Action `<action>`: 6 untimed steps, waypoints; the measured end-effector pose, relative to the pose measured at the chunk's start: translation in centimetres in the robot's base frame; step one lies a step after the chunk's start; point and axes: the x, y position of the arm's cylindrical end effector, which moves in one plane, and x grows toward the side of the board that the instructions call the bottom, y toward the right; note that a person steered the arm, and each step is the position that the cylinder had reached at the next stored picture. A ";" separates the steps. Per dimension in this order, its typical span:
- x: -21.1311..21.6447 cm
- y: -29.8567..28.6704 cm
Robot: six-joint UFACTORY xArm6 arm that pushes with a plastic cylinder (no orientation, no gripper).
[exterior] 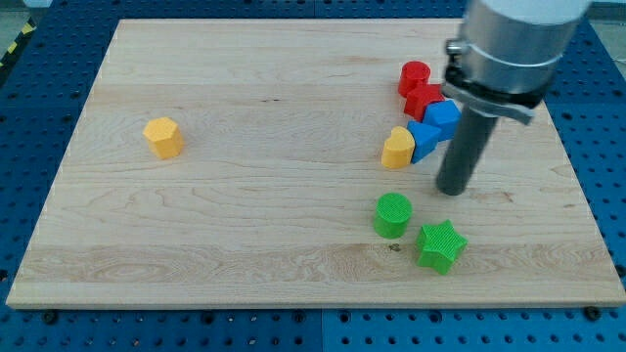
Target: Push the yellow heart towards the yellow hexagon
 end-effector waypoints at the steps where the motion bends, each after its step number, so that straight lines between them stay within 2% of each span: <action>1: -2.1 0.7; 4: -8.4 -16.7; 5: -9.4 -19.3; 6: -9.4 -17.2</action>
